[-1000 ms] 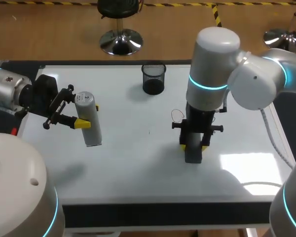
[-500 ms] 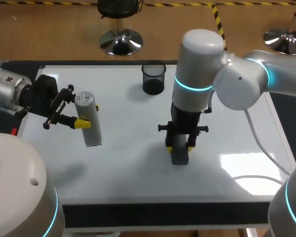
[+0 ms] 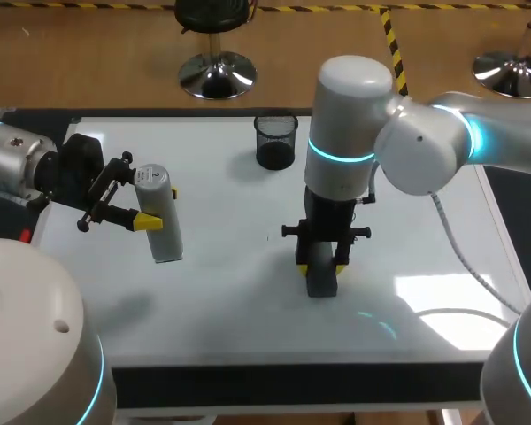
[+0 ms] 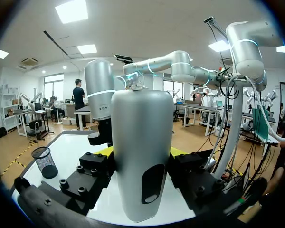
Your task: Pick up the inspection probe, press it on each red-marked spot on the whiteboard one by one, put down the probe, pick up the eraser, and wipe off all the red marks.
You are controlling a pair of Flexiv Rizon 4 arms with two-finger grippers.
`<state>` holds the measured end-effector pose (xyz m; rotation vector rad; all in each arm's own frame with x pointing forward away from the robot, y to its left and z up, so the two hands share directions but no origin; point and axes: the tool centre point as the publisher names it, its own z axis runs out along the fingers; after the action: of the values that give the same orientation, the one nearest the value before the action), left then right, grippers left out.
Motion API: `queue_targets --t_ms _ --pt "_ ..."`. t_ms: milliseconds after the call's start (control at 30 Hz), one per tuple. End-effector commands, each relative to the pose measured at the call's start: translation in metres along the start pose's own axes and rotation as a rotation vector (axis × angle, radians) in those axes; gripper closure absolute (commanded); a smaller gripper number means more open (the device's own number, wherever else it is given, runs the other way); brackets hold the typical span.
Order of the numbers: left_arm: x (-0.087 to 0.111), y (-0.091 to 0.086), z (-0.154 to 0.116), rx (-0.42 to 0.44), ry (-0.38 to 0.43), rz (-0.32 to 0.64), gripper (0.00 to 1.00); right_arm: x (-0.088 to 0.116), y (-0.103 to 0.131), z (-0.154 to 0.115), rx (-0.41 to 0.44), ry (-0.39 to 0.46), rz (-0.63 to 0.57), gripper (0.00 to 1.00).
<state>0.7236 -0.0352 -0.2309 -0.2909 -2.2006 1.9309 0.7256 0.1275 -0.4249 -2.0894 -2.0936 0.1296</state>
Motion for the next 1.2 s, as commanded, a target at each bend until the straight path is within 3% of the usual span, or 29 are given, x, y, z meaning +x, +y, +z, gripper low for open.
queue_targets --t_ms 33,500,833,1200 --pt "0.001 -0.001 0.0 0.0 -0.002 0.002 1.0 -0.02 0.001 0.005 -0.005 0.007 0.015 1.0" --pt "0.001 -0.001 0.0 0.0 -0.002 0.002 1.0 -0.077 -0.001 -0.005 0.008 -0.015 0.06 1.0" --pt "0.001 -0.001 0.0 0.0 -0.002 0.002 1.0 -0.119 -0.004 -0.025 0.007 0.022 0.049 1.0" --pt "0.001 -0.001 0.0 0.0 -0.002 0.002 1.0 -0.152 -0.006 -0.049 -0.015 0.037 0.024 1.0"
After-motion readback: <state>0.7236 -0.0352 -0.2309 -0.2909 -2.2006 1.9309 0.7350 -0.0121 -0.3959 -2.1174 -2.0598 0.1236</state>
